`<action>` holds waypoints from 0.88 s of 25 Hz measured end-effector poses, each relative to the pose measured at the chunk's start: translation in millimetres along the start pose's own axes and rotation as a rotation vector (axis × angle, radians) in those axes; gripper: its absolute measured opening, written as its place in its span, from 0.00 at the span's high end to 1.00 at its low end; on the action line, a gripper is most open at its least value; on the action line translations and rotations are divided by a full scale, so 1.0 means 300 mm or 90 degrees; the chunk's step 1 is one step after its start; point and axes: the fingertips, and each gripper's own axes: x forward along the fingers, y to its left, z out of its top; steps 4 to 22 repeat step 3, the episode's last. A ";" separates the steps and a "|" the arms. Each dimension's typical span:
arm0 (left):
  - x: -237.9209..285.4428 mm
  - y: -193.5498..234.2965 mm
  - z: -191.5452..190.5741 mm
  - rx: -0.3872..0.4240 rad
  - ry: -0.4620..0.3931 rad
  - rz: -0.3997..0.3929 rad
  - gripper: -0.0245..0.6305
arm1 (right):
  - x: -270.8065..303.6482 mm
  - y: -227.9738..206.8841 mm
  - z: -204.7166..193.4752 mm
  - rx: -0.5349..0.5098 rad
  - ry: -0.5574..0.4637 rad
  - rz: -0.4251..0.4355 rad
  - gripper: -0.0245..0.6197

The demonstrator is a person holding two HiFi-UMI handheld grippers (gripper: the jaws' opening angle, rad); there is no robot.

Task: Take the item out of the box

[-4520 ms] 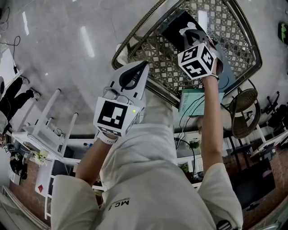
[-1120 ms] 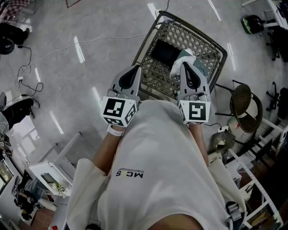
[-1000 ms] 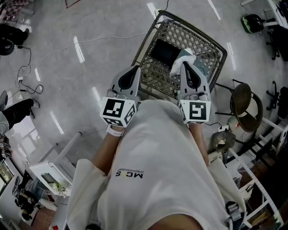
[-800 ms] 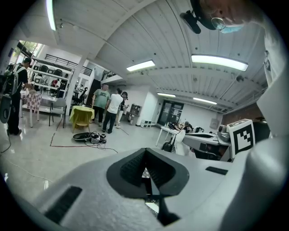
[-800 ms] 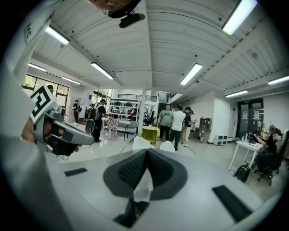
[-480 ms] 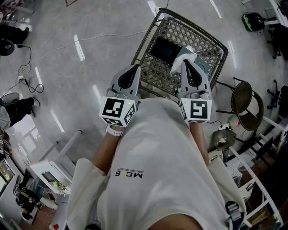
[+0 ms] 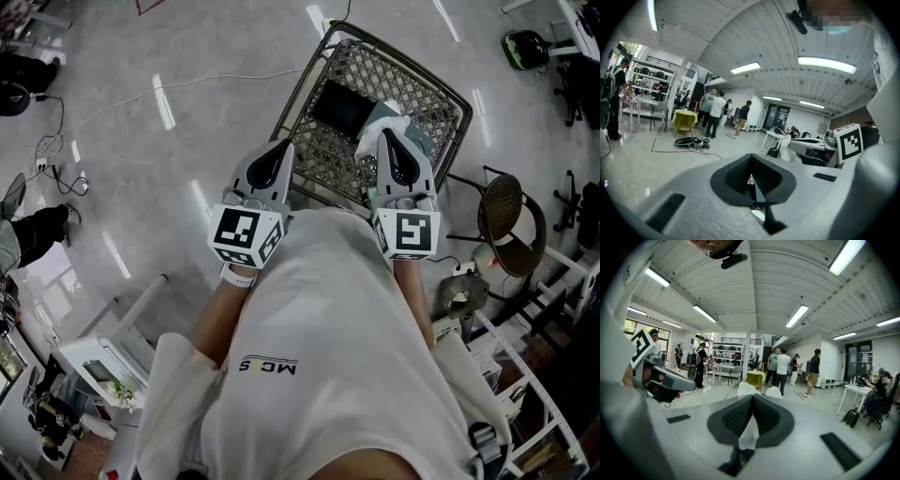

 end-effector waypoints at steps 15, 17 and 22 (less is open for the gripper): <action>-0.005 -0.012 -0.004 0.000 0.002 -0.001 0.93 | -0.012 0.001 -0.003 0.002 0.001 0.000 0.94; -0.005 -0.012 -0.004 0.000 0.002 -0.001 0.93 | -0.012 0.001 -0.003 0.002 0.001 0.000 0.94; -0.005 -0.012 -0.004 0.000 0.002 -0.001 0.93 | -0.012 0.001 -0.003 0.002 0.001 0.000 0.94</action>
